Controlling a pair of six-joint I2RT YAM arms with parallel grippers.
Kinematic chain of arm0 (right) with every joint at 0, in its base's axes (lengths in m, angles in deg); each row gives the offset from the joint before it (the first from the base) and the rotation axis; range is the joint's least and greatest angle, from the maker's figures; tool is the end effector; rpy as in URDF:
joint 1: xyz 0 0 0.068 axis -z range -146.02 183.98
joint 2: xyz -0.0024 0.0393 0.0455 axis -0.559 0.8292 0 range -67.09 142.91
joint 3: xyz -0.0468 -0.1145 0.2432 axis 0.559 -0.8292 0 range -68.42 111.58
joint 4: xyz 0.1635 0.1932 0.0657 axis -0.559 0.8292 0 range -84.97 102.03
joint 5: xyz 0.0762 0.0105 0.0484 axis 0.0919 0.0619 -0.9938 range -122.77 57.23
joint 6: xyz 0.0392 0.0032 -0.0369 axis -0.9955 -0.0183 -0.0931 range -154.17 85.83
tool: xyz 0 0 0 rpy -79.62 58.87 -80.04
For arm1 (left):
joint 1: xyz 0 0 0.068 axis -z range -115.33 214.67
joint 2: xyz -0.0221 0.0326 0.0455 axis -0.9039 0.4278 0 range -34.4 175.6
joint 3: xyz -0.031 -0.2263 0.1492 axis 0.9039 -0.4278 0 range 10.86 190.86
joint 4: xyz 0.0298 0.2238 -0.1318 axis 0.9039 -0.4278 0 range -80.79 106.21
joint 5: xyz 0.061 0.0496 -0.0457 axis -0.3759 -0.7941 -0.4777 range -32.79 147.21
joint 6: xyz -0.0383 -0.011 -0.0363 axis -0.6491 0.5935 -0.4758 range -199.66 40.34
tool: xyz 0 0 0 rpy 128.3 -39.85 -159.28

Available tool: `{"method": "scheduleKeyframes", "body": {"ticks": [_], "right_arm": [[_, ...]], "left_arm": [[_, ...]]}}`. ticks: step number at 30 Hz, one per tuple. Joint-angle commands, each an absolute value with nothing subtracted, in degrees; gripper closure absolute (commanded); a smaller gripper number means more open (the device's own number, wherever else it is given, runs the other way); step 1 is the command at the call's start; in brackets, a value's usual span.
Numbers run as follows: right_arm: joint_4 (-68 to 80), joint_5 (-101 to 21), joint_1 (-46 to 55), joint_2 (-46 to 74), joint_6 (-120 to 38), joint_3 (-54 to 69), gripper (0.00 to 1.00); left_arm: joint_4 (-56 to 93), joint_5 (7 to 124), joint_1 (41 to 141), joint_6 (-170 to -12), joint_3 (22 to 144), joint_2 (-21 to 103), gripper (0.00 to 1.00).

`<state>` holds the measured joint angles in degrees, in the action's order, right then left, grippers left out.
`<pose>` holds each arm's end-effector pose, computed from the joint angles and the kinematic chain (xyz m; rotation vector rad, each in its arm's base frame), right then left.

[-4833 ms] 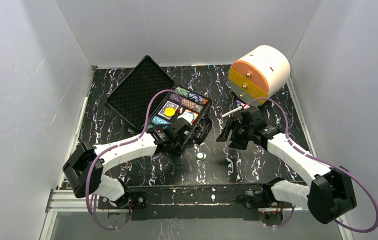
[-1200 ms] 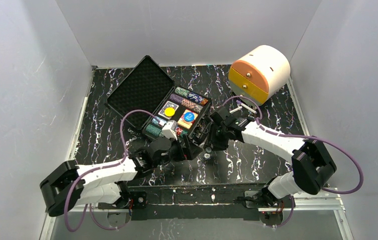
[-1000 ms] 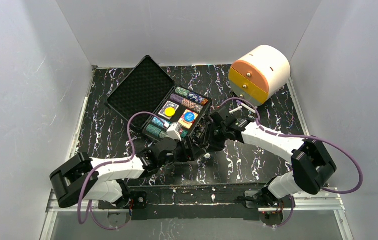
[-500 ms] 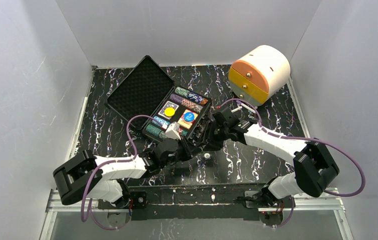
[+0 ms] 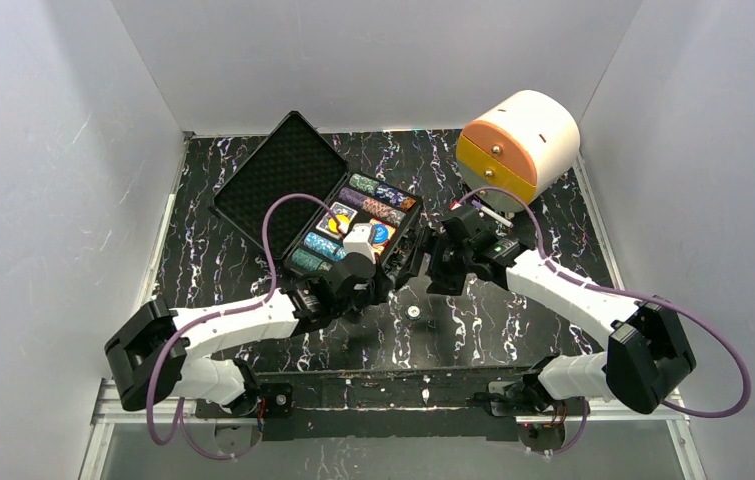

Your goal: Pack up texas hold em set

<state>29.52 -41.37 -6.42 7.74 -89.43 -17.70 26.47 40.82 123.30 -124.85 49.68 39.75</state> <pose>0.2030 0.1800 0.2411 0.2659 2.6170 0.8689 0.1546 -0.2343 0.2289 0.0544 2.0988 -0.8613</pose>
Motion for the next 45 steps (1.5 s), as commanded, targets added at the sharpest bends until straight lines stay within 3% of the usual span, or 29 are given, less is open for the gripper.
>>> {"method": "scheduleKeyframes", "body": {"ticks": [1, 11, 25, 30, 41, 45], "right_arm": [[31.8, -40.6, -5.0, 7.0, -87.8, -19.1, 0.12], [31.0, -40.9, -4.8, 7.2, -87.0, -19.6, 0.13], [30.4, -43.7, -4.8, 9.8, -85.2, -19.4, 0.14], [29.8, -44.5, -4.8, 10.8, -84.3, -19.5, 0.15], [32.1, -39.4, -8.2, 14.8, -80.1, -18.0, 0.13], [35.4, -33.3, -11.8, 18.9, -78.6, -14.8, 0.12]], "left_arm": [[8.2, 31.1, 123.0, -112.6, 53.8, 36.5, 1.0], [-2.0, 35.3, 122.1, -101.2, 59.7, 38.6, 1.0], [-2.2, 31.7, 120.7, -98.6, 61.0, 43.7, 1.0], [-1.7, 31.3, 120.6, -98.3, 61.5, 43.9, 0.83], [-2.8, 30.9, 120.6, -98.1, 63.2, 42.9, 0.73], [-2.5, 32.1, 120.7, -98.9, 63.9, 37.1, 0.63]]}}
